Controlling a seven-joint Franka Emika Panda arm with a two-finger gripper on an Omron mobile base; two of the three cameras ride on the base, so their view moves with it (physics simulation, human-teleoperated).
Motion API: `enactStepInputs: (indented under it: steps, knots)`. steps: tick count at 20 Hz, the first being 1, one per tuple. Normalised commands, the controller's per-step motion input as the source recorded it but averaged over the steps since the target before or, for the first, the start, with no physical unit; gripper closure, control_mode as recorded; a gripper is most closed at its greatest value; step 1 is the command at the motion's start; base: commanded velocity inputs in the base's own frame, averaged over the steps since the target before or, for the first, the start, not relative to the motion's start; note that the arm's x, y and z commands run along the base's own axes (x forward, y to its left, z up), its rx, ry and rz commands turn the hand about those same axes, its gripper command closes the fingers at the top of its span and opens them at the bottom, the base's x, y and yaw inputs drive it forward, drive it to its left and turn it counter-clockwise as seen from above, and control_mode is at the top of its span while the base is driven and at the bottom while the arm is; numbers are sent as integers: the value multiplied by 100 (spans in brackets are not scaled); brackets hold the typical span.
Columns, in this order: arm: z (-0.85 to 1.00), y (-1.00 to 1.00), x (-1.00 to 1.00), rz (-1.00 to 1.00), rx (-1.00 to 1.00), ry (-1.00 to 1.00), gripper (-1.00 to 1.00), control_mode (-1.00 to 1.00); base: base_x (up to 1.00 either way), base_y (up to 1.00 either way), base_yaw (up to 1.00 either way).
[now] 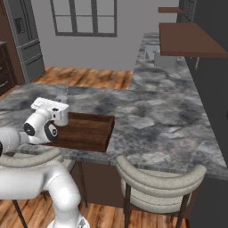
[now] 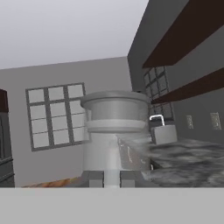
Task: There is a tray on the dining counter. Grab the cup, mug, and pitcher and place them on the tray. The pitcher may be placed next to the tray if it cannot fit the tray.
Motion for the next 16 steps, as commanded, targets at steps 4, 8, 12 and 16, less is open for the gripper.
enactStepInputs:
  steps: [4,8,12,16]
  knots:
    - [-31,23,45,0,-3,0,100,-100,0,0,0]
    - [-47,23,26,0,-4,0,100,-100,0,0,0]
    - [-47,28,15,0,-8,-1,100,-100,0,0,0]
    - [-33,26,26,0,-11,-4,100,-100,0,0,0]
